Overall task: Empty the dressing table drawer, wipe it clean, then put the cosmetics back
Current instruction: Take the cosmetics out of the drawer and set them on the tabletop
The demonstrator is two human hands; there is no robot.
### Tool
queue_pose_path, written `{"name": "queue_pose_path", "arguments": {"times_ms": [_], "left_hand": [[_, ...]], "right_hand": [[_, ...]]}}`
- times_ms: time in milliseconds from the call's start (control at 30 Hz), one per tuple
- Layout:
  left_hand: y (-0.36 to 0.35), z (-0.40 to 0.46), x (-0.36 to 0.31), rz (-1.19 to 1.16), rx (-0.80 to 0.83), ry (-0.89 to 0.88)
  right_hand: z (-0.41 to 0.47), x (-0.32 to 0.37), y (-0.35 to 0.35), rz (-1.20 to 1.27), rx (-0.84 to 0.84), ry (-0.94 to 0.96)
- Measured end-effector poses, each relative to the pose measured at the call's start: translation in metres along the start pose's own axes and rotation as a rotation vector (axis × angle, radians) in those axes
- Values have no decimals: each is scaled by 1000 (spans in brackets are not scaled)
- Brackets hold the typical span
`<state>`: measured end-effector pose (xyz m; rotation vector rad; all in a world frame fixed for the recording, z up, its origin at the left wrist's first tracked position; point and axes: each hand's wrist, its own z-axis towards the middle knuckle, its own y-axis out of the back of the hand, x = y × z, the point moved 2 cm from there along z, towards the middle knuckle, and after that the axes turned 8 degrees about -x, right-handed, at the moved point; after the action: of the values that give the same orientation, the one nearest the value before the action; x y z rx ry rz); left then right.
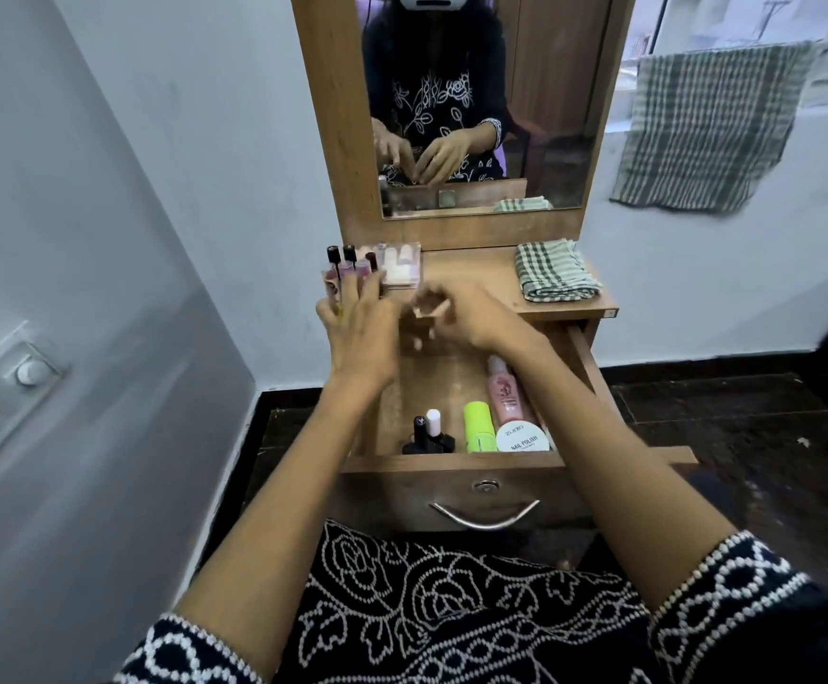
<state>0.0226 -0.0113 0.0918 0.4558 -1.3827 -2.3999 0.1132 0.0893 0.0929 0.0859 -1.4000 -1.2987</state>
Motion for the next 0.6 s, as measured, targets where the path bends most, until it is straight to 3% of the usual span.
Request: {"name": "queue_pose_path", "arguments": {"times_ms": [100, 200, 333, 600], "left_hand": [[-14, -30, 2, -76, 118, 46], [-26, -54, 0, -141, 220, 101], [-36, -71, -1, -198, 298, 174], [-40, -78, -4, -186, 254, 278]], "right_hand": [[-30, -8, -18, -115, 177, -67], [-53, -15, -35, -173, 225, -110], [-67, -23, -50, -219, 200, -185], [-76, -31, -63, -155, 157, -213]]}}
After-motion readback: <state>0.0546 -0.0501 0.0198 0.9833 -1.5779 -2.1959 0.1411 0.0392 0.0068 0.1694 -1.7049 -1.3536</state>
